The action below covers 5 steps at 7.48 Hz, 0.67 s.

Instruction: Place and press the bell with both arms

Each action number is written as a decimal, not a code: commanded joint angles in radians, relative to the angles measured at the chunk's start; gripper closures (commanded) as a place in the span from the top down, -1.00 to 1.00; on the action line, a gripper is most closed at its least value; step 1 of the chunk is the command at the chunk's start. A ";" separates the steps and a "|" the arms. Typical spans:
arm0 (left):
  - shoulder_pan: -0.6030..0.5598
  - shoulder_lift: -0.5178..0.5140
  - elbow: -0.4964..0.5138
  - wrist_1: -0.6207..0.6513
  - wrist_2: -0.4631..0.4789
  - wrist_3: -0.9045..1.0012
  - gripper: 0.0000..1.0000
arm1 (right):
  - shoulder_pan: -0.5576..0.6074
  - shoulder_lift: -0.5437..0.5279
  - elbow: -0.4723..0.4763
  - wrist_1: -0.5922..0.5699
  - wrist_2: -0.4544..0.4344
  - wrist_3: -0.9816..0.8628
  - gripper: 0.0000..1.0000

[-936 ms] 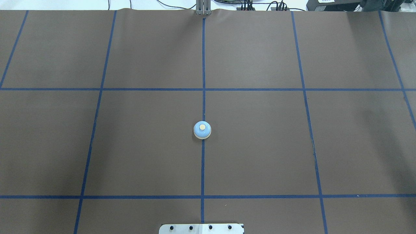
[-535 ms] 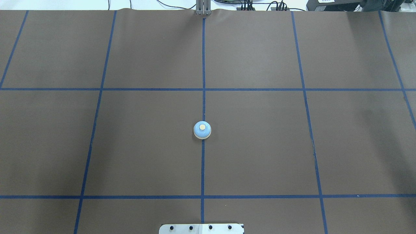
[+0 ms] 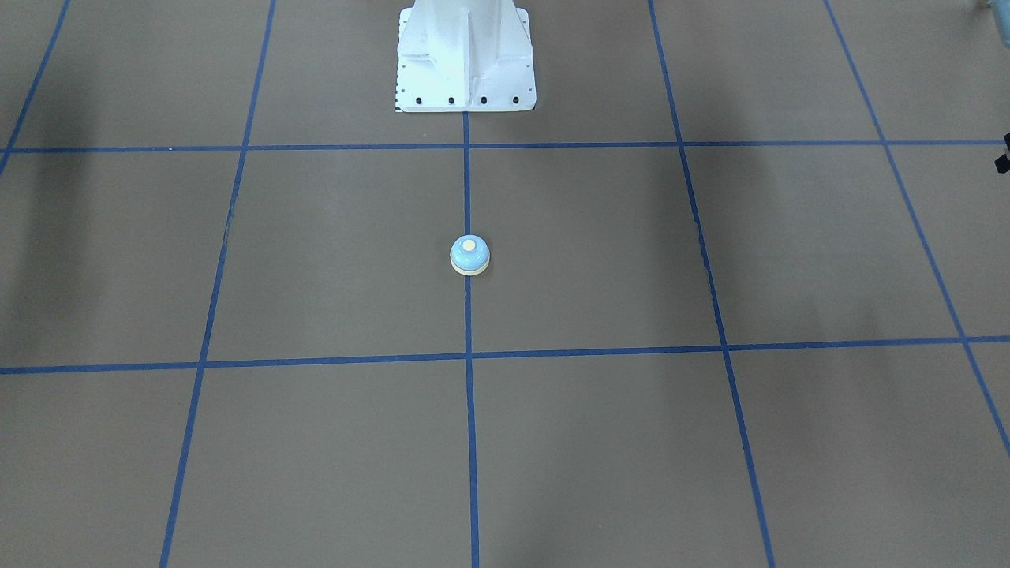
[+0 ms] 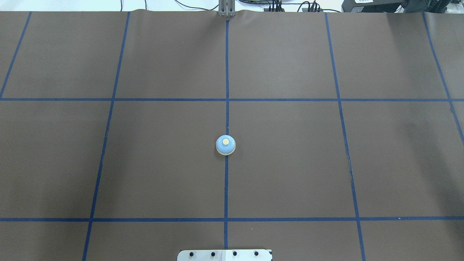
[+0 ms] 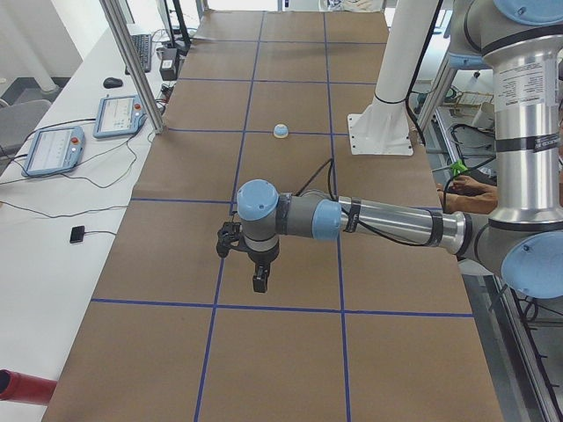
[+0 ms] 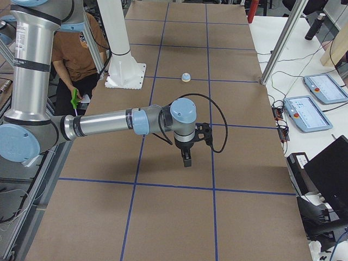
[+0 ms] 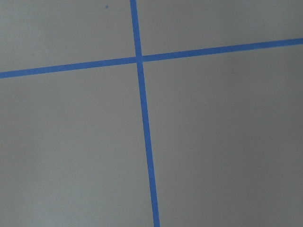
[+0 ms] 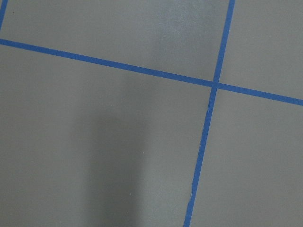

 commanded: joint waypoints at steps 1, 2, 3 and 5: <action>-0.002 0.004 0.000 0.000 0.000 0.000 0.99 | 0.000 0.000 0.003 0.000 -0.001 0.000 1.00; -0.002 0.006 -0.006 0.001 0.000 0.000 0.99 | 0.000 0.000 0.003 0.000 -0.001 0.000 1.00; -0.002 0.007 -0.005 0.001 0.002 0.000 0.99 | 0.000 0.000 0.005 0.000 -0.001 0.000 1.00; 0.000 0.006 -0.005 0.001 0.002 0.000 0.99 | -0.002 0.001 0.003 0.002 -0.001 0.000 1.00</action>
